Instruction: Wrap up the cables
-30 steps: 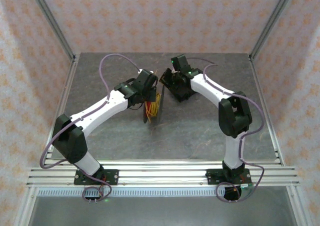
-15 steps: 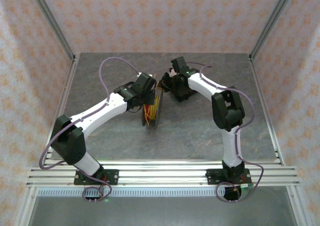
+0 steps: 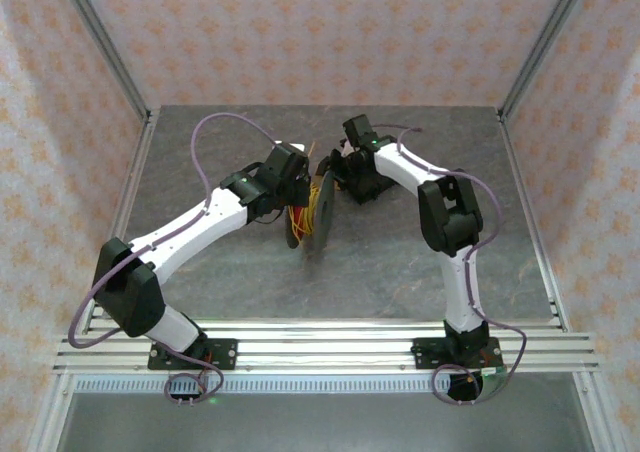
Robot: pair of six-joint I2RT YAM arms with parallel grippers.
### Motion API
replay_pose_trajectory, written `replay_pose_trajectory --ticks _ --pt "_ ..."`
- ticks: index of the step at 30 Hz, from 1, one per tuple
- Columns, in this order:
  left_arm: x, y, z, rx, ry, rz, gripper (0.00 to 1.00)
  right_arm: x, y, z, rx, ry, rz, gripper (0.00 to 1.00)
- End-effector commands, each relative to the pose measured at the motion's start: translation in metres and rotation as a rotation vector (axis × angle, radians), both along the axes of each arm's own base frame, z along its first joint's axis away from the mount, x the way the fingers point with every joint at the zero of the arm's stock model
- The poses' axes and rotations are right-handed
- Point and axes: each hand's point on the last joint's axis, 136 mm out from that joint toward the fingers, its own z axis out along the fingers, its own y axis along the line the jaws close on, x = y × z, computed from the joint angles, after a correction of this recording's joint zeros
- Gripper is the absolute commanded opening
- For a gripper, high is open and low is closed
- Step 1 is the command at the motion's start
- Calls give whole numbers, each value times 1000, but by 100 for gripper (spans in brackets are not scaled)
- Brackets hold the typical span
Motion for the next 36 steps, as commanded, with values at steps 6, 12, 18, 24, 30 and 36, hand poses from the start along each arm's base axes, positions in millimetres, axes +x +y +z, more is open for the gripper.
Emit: replay_pose_trajectory --ticks 6,12,18,24,30,36 --pt "19 -11 51 -82 -150 -2 0 8 -16 115 7 -229 -60 66" --pt "19 -7 47 -62 -146 17 0 3 -31 148 -8 -281 -136 80" --pt "21 2 44 -14 -152 55 0 -18 -54 144 -114 -202 -230 87" --pt "24 3 41 18 -166 67 0 -51 -43 137 -171 -170 -220 88" --pt "27 0 37 41 -174 65 0 -70 -19 124 -188 -152 -182 84" --pt "26 -1 34 24 -174 81 0 -79 -9 103 -288 -142 -155 68"
